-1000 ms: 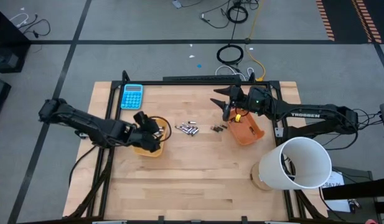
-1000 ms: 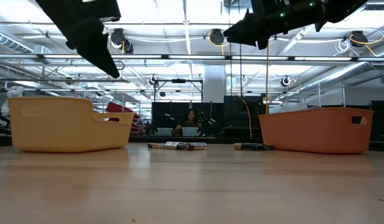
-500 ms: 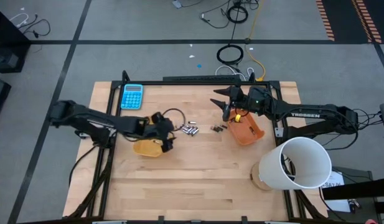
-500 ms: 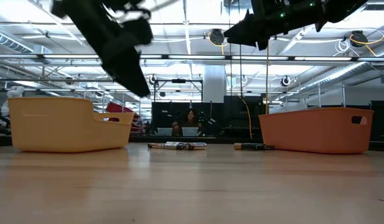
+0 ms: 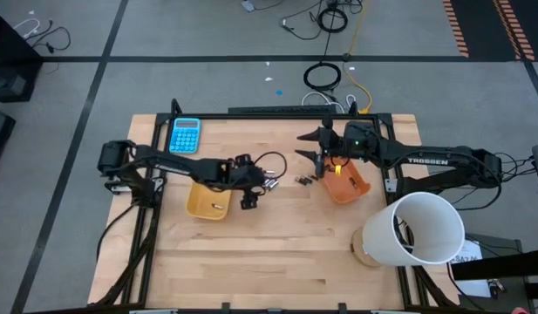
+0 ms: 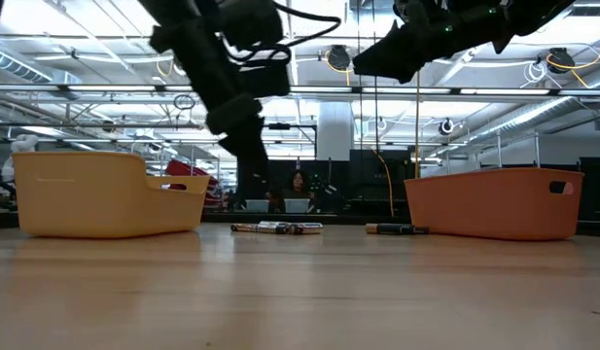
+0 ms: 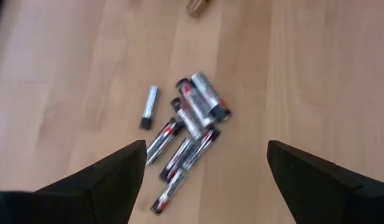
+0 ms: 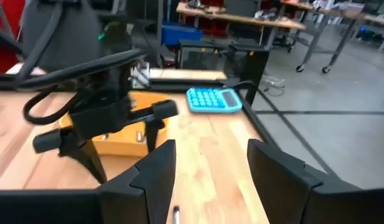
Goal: Sort batteries
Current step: Put the silver battery into the yellow bin
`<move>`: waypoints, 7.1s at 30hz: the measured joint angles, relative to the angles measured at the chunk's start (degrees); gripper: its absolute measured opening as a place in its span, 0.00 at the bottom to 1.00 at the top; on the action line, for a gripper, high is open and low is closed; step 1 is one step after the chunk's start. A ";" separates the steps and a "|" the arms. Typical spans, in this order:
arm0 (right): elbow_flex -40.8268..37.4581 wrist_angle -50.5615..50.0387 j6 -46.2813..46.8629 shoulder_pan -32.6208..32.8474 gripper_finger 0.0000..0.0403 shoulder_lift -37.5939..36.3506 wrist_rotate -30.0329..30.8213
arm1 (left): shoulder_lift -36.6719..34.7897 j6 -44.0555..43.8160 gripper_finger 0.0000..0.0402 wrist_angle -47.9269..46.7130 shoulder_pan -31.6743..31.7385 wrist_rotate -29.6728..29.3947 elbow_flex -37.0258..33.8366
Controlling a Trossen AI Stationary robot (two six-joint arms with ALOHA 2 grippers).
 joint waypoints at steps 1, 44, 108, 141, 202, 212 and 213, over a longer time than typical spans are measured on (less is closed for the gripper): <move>0.00 -1.18 -0.10 0.00 0.47 0.00 -0.15 | 0.79 -0.26 0.85 -1.04 0.64 1.35 1.21; -0.02 -2.53 -0.39 0.31 0.47 0.68 0.13 | 9.44 11.17 0.53 1.31 9.98 3.83 2.96; 0.02 -2.59 -0.42 0.33 0.47 0.66 0.09 | 15.54 21.06 0.05 -14.37 6.41 3.25 6.26; 0.02 -3.82 -0.63 0.32 0.47 0.66 0.10 | 2.01 -17.53 0.21 -56.45 -4.43 2.58 7.46; -0.07 -16.85 -0.87 2.05 0.47 -8.20 0.24 | 18.13 24.63 0.31 -13.62 11.52 8.50 16.84; -0.04 -16.35 -0.87 2.05 0.47 -8.20 0.24 | 18.13 27.50 0.26 -13.84 11.52 9.61 16.84; -0.04 -16.28 -0.86 2.05 0.47 -8.20 0.24 | 18.13 27.72 0.26 -13.60 11.52 9.95 16.84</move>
